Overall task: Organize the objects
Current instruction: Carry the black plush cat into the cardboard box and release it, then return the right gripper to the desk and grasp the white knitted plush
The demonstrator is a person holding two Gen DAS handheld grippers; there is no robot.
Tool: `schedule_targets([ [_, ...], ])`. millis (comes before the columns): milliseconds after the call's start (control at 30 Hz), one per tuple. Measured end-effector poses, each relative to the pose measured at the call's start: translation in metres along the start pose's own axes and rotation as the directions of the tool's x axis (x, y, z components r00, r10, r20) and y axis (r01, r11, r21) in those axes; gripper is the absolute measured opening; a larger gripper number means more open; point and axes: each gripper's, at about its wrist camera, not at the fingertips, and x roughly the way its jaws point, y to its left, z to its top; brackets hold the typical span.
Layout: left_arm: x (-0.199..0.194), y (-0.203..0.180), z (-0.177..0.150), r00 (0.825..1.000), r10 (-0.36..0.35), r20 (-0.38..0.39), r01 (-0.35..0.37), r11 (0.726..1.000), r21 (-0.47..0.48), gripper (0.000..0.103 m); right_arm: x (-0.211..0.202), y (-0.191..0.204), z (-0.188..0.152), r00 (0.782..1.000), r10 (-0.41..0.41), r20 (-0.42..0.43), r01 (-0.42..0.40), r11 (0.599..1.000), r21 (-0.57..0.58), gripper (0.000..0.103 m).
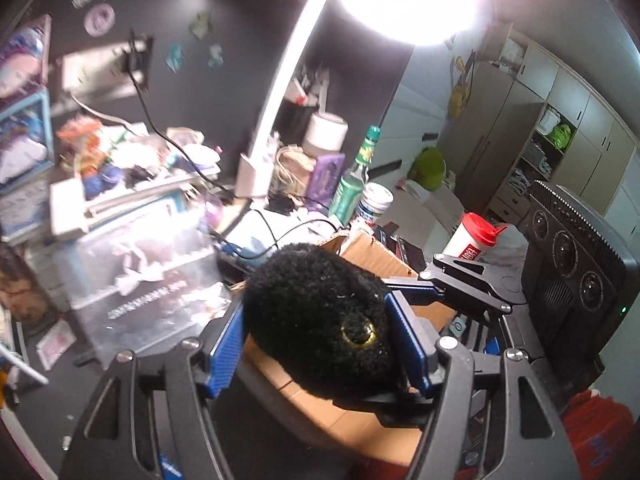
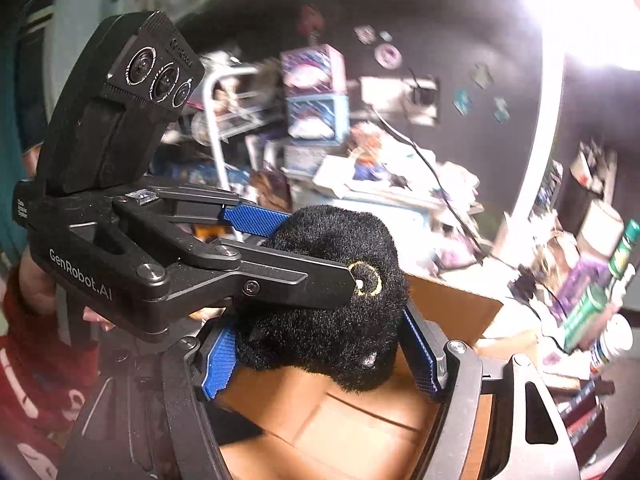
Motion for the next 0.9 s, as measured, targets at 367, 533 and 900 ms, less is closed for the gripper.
schedule_targets([
  [367,0.016,-0.005,0.002,1.000,-0.010,-0.030,0.010,1.000,0.012,0.086,0.006,-0.017,-0.004,0.995,-0.073,-0.062,0.073,0.997,0.002,0.088],
  [533,-0.010,0.006,-0.005,0.999,0.032,0.023,-0.032,0.999,0.000,0.086,0.010,-0.015,-0.003,0.986,-0.156,-0.061,0.154,0.987,-0.041,0.088],
  [900,-0.107,0.041,-0.055,0.957,0.210,0.199,-0.203,0.978,-0.053,0.101,-0.010,0.065,0.004,0.998,0.018,0.065,-0.008,0.987,-0.160,0.088],
])
